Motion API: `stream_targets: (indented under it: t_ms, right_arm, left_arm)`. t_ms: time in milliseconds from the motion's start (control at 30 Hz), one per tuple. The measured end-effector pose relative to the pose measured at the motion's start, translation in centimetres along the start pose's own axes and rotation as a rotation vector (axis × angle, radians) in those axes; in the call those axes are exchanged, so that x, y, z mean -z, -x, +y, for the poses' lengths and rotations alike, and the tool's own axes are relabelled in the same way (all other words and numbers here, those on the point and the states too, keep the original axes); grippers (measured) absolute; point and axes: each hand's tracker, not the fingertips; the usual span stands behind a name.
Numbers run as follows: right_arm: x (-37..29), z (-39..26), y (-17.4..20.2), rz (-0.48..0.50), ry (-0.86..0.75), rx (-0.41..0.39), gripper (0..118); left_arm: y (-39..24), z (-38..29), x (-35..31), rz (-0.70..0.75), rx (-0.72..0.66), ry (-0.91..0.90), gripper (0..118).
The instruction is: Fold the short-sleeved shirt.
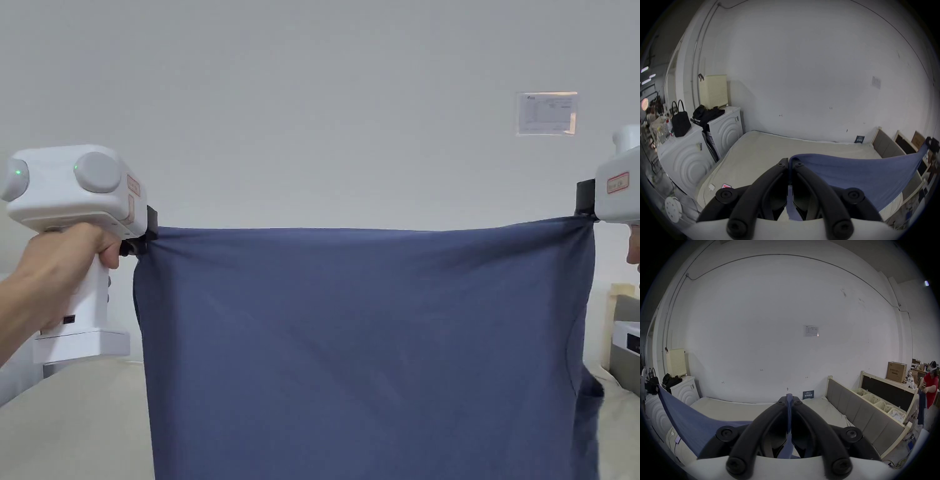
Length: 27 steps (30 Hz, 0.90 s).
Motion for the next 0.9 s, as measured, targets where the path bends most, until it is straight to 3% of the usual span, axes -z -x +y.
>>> stream_targets:
  t_ms: [333, 700, 900]
  right_arm:
    - [4.9, 0.4, 0.8, -0.013, 0.013, -0.031, 4]
    - [15.3, 3.0, 2.9, -0.022, 0.02, -0.038, 4]
    - [21.9, 4.7, 5.2, -0.07, 0.009, -0.153, 4]
  left_arm:
    - [-1.9, 2.0, 3.8, 0.052, 0.041, -0.022, 3]
    - [-5.3, 6.1, 13.1, 0.133, 0.063, -0.019, 3]
    - [-6.8, 9.2, 18.8, 0.144, 0.048, -0.041, 3]
